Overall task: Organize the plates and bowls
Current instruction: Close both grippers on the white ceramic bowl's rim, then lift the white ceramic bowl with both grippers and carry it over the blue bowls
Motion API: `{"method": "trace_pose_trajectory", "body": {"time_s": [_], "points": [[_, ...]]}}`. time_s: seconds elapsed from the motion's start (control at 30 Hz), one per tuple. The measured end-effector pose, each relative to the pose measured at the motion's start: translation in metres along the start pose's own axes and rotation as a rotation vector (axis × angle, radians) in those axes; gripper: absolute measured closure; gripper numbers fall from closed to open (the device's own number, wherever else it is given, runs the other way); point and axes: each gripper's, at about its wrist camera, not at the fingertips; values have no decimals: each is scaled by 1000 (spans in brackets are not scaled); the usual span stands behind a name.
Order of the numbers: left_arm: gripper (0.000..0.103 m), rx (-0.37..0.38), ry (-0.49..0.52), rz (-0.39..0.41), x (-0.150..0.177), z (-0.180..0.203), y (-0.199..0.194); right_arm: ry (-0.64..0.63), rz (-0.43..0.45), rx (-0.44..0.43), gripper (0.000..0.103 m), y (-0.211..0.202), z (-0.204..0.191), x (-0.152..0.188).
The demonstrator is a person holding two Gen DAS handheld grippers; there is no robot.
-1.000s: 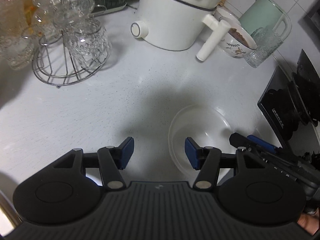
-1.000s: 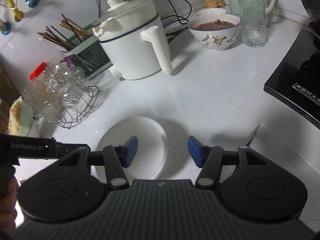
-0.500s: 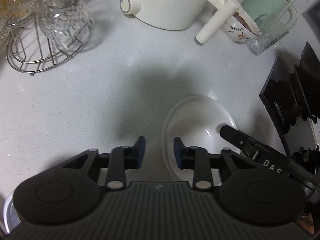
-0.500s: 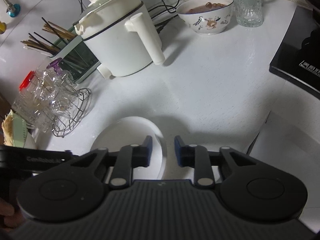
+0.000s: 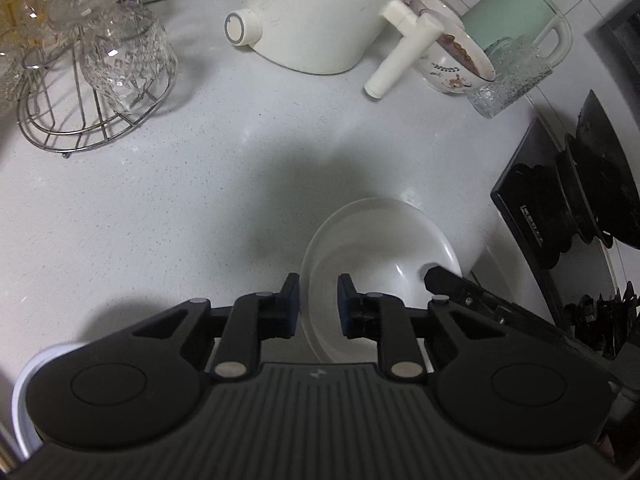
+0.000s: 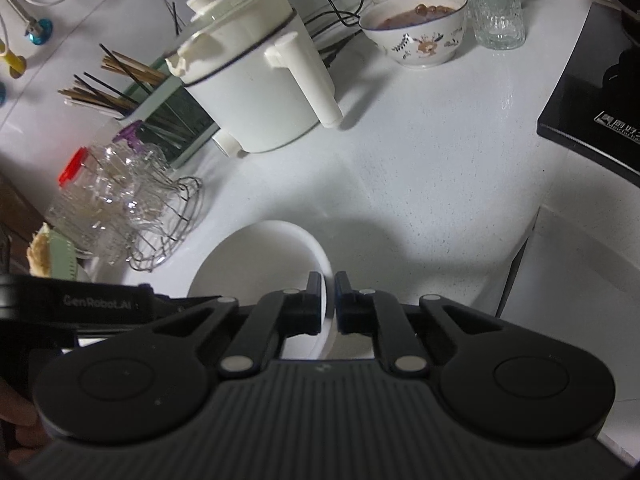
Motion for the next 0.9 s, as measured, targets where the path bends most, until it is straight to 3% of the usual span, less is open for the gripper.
{"method": "trace_pose_trajectory", "body": {"time_s": [0.4, 0.9], "points": [[80, -12, -36, 75, 30, 7, -65, 25, 12, -78, 94, -47, -17, 11], [80, -31, -116, 176, 60, -3, -128, -67, 15, -180, 92, -72, -48, 7]]}}
Point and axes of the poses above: each gripper's, at about its wrist camera, not at the fingertips, and y roughly the way its jaws point, z to its right, x to its underside, and after that the axes turned 5 degrees about -y, right-handed
